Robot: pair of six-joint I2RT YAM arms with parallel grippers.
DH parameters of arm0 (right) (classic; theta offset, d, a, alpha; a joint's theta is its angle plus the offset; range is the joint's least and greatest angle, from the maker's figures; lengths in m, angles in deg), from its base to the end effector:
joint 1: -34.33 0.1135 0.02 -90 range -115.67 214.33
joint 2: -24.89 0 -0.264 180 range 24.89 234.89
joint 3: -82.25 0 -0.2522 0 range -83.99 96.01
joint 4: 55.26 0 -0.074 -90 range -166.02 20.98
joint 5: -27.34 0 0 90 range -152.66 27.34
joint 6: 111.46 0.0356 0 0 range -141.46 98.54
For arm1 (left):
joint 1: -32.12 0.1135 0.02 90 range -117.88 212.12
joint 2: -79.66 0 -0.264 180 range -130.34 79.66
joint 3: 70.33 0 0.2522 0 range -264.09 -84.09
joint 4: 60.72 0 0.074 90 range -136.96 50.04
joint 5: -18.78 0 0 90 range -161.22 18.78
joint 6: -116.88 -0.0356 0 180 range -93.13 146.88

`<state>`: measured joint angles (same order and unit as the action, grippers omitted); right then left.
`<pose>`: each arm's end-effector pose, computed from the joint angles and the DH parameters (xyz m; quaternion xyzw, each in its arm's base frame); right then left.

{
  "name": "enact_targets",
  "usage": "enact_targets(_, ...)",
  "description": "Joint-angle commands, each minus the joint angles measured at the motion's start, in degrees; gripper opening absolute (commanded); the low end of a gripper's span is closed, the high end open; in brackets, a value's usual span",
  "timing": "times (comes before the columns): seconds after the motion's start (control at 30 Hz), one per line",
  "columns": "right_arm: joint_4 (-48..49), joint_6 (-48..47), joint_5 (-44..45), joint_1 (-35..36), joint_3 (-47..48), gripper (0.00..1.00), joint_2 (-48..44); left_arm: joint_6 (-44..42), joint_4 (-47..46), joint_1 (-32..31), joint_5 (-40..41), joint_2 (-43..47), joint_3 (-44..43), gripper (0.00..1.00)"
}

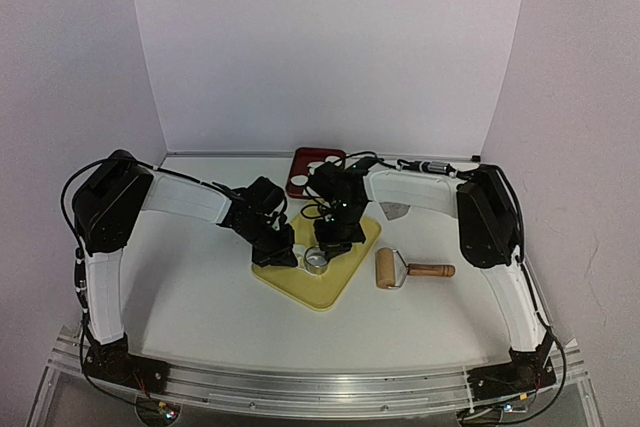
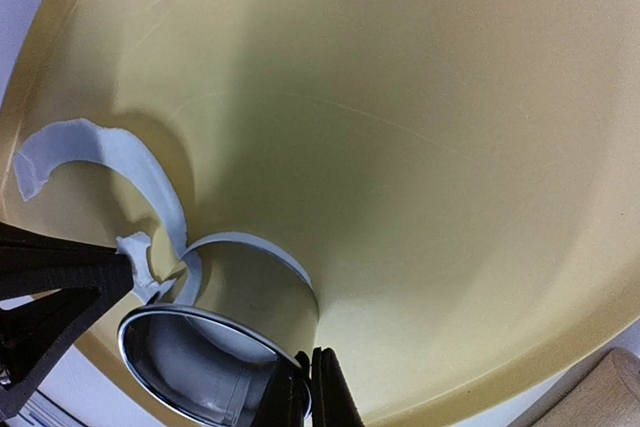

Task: Roll out the dumpling wrappers from the dough

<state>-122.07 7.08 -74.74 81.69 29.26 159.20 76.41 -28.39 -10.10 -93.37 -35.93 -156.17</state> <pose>0.3226 0.3614 0.1657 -0.1754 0.9693 0.1667 0.0443 0.2895 -0.2808 0.1319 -0.0145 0.9534 -0.2997 0.0310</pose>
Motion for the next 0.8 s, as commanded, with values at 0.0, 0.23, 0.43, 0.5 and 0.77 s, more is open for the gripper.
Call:
enact_targets(0.0,-2.30,-1.20,3.31,0.52,2.15,0.00,2.98,0.54,-0.64,-0.32,-0.01,0.18,-1.02,0.00)
enact_targets(0.23,-6.69,-4.24,7.76,2.18,5.68,0.00,6.51,0.63,0.14,-0.60,1.13,1.35,-0.68,0.00)
enact_targets(0.43,-11.99,-5.82,12.21,4.18,10.18,0.00,11.12,1.43,-0.45,-0.85,0.37,2.28,0.67,0.00)
enact_targets(0.5,-13.56,-5.95,14.77,4.62,11.69,0.00,12.34,1.71,-0.68,-0.83,0.44,2.96,1.37,0.00)
enact_targets(0.77,-16.11,-4.41,20.35,6.09,14.98,0.00,14.20,3.49,-2.29,-0.83,0.55,6.75,4.71,0.00)
